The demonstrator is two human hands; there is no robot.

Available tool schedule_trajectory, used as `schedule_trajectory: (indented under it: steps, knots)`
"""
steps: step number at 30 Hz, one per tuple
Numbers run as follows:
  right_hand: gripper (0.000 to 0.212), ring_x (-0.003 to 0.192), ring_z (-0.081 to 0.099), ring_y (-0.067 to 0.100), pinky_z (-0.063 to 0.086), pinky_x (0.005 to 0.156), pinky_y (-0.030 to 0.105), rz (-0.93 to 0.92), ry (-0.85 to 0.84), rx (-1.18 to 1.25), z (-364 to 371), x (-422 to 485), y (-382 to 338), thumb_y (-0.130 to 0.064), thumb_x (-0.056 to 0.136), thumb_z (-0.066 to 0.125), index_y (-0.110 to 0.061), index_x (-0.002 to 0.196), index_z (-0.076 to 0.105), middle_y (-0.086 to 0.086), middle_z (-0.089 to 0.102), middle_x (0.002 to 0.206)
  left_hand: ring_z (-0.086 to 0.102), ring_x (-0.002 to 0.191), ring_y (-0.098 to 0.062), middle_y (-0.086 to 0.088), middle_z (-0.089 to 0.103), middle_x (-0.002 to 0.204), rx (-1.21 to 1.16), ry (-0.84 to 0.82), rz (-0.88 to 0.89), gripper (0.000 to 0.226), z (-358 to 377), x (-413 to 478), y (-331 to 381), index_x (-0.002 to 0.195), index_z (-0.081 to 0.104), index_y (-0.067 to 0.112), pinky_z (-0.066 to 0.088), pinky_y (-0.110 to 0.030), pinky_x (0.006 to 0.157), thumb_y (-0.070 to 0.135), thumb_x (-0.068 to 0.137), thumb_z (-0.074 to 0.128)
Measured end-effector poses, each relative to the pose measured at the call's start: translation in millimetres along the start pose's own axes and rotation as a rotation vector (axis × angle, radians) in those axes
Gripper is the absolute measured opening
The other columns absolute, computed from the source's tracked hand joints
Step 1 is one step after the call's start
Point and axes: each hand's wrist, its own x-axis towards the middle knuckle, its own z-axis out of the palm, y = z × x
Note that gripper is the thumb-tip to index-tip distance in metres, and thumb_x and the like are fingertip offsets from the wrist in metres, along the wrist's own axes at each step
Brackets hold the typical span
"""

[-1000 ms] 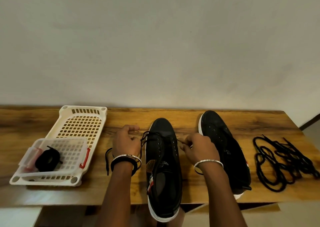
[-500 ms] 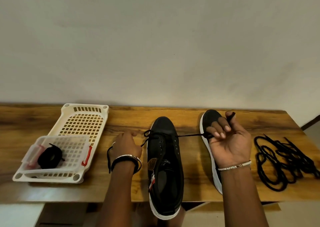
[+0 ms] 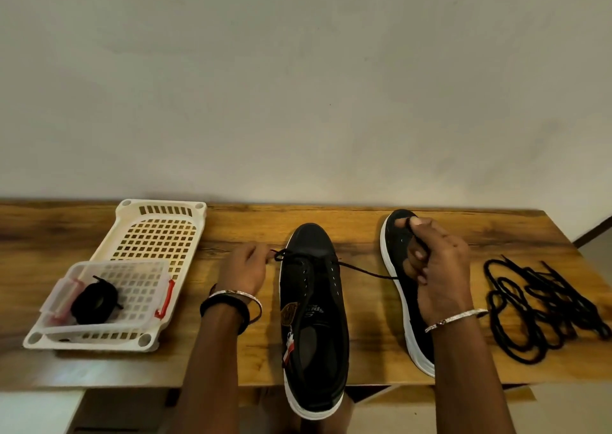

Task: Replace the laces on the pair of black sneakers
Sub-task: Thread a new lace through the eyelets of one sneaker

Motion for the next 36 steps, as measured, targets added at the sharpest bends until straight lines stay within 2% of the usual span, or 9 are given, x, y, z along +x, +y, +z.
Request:
schedule_trajectory:
  steps: [4,8,12,15,20,23,26,30,36]
  knots:
    - [0.015,0.069,0.063,-0.001,0.048,0.07,0.025,-0.12,-0.118,-0.582,6,0,12,-0.017,0.095,0.067,-0.02,0.084,0.076,-0.014,0.071,0.073,0.069,0.094,-0.024,-0.008,0.076,0.089,-0.617,-0.096,0.036,0.028,-17,-5,17,0.067,0.049,0.018,0.048,-0.036,0.076,0.023,0.094,0.042]
    - [0.012,0.085,0.065,0.0,0.054,0.081,0.03,-0.041,-0.346,-1.002,21,-5,26,-0.049,0.086,0.073,-0.037,0.082,0.072,-0.019,0.071,0.088,0.059,0.06,-0.019,-0.002,0.057,0.062,-1.056,-0.219,0.135,0.027,-23,-12,27,0.075,0.044,0.014,0.051,-0.039,0.085,0.015,0.1,0.034]
    - [0.019,0.091,0.068,0.013,0.057,0.08,0.035,-0.012,-0.358,-1.199,31,-8,37,-0.05,0.088,0.071,-0.033,0.082,0.07,-0.011,0.072,0.093,0.029,0.044,-0.01,0.004,0.035,0.056,-1.008,-0.173,0.174,0.028,-30,-13,28,0.073,0.045,0.018,0.038,-0.025,0.046,0.021,0.1,0.04]
    - [0.028,0.084,0.066,0.019,0.054,0.074,0.032,0.012,-0.341,-1.267,29,-7,38,-0.042,0.09,0.071,-0.033,0.067,0.057,-0.008,0.065,0.08,0.03,0.045,-0.012,0.006,0.039,0.055,-0.532,-0.008,0.258,0.023,-33,-14,26,0.076,0.052,0.02,0.025,-0.021,0.039,0.026,0.098,0.056]
    - [0.027,0.07,0.058,0.013,0.04,0.06,0.026,-0.01,-0.223,-1.186,26,-6,39,-0.035,0.094,0.066,-0.028,0.069,0.059,-0.007,0.063,0.073,0.065,0.099,-0.01,0.011,0.067,0.105,0.476,-0.083,0.228,0.029,-30,-9,3,0.101,0.068,0.033,0.056,-0.034,0.082,0.051,0.079,0.075]
    - [0.028,0.069,0.058,0.015,0.039,0.062,0.028,-0.004,-0.173,-1.049,25,-2,39,-0.029,0.092,0.067,-0.026,0.065,0.06,-0.001,0.063,0.074,0.065,0.09,-0.015,0.007,0.071,0.095,0.7,-0.099,0.212,0.02,-27,-4,-3,0.083,0.071,0.03,0.055,-0.034,0.08,0.05,0.083,0.071]
    - [0.024,0.08,0.063,0.024,0.045,0.069,0.033,0.092,-0.145,-0.851,24,-1,34,-0.024,0.094,0.064,-0.017,0.072,0.067,0.009,0.067,0.083,0.06,0.074,-0.012,0.007,0.066,0.077,0.478,-0.076,0.284,0.022,-28,-5,-2,0.078,0.068,0.025,0.048,-0.03,0.069,0.042,0.092,0.063]
    - [0.029,0.09,0.064,0.023,0.046,0.083,0.04,0.215,-0.097,-0.558,23,1,20,-0.023,0.097,0.059,-0.013,0.073,0.073,0.013,0.073,0.092,0.057,0.079,-0.011,0.008,0.062,0.078,0.035,-0.07,0.291,0.031,-29,-6,7,0.068,0.067,0.024,0.037,-0.029,0.071,0.033,0.097,0.059]
    - [0.037,0.101,0.066,0.02,0.039,0.097,0.041,0.228,-0.122,-0.408,28,-2,17,-0.028,0.099,0.062,-0.009,0.068,0.073,0.004,0.075,0.079,0.065,0.07,-0.003,0.007,0.07,0.068,-0.162,-0.135,0.232,0.041,-25,-7,15,0.07,0.067,0.011,0.04,-0.028,0.076,0.03,0.102,0.05]
